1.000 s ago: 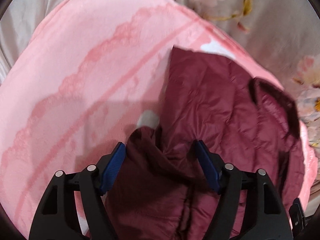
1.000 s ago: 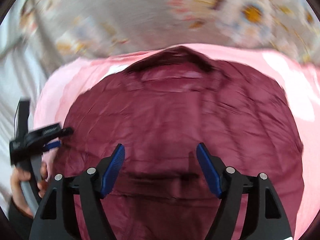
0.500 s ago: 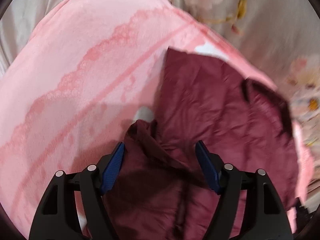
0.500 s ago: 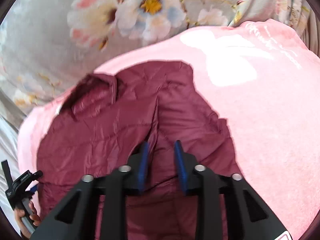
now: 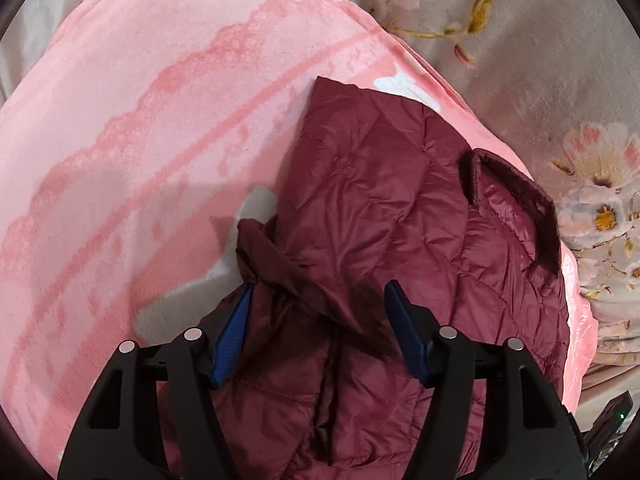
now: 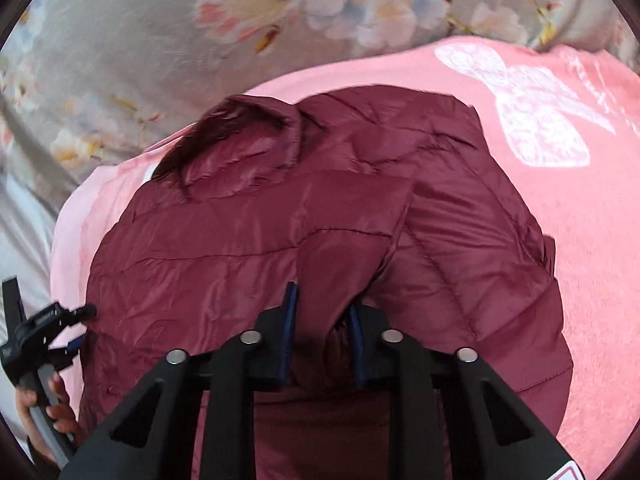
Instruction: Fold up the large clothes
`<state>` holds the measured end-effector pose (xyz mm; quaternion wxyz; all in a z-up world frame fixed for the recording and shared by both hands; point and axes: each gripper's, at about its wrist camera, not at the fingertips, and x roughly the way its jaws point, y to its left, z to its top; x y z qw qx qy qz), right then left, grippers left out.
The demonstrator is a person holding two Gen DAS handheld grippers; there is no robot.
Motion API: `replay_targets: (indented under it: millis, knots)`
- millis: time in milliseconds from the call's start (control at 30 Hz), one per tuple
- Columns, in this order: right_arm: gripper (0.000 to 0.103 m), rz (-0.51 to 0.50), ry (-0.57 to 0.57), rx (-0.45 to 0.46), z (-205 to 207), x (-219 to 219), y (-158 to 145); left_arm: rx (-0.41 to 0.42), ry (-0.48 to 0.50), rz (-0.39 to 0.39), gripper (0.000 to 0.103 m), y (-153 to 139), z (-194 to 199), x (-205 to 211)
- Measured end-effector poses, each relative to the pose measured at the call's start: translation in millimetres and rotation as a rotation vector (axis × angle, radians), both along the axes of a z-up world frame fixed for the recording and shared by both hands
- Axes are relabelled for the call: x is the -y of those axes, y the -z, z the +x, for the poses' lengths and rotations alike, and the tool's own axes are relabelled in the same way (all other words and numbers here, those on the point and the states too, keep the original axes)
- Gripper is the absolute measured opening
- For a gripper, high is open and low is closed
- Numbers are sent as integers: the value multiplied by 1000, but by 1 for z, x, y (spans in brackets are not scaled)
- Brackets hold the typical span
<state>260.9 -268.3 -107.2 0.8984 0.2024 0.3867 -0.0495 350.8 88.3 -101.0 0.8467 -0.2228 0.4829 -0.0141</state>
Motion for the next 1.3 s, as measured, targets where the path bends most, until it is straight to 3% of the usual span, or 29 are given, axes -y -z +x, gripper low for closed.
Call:
replay_targets:
  millis: [67, 100, 133, 200, 300, 400, 533, 633, 800, 867, 967, 1033, 1133, 1167, 1200, 1300]
  knots:
    - [7, 10, -14, 16, -3, -2, -5, -15, -11, 7, 63, 5, 6, 0]
    - [6, 18, -20, 27, -6, -2, -9, -26, -27, 5, 49, 8, 7, -2]
    - [5, 25, -27, 46, -10, -2, -15, -29, -34, 3, 23, 7, 7, -5]
    - [5, 29, -39, 81, -22, -2, -28, -10, -34, -52, 7, -1, 1, -14]
    - [4, 39, -67, 138, -40, -1, -47, 64, -22, -84, 2, -25, -17, -27]
    - [4, -5, -77, 82, -40, 0, -32, 82, 0, -56, 2, -29, -31, -29]
    - [4, -9, -60, -36, -27, 0, 16, 39, 17, 60, 2, -4, -28, -14]
    - [4, -3, -56, -53, -24, -2, 32, 34, 18, 85, 2, 4, -27, -11]
    - [5, -31, -57, -56, -25, -3, 32, 37, 48, 168, 4, 8, -23, 0]
    - [15, -46, -24, -49, -34, 1, 22, 49, 55, 208, 8, 1, -29, 1]
    - [39, -124, 75, 12, -60, 10, -5, 91, 40, 261, 33, -19, -46, -7]
    - [41, -185, 124, 54, -71, 13, -22, 158, 18, 298, 38, -42, -57, -12]
    - [34, -172, 53, 82, -56, 1, -38, 212, 51, 284, 38, -69, -52, 0]
    - [25, -164, 17, 81, -46, -6, -38, 224, 85, 260, 38, -75, -45, 13]
    - [16, -165, -9, 77, -37, -13, -36, 226, 110, 256, 38, -76, -40, 24]
    - [8, -184, -77, 31, -10, -33, -17, 195, 201, 266, 38, -61, -19, 71]
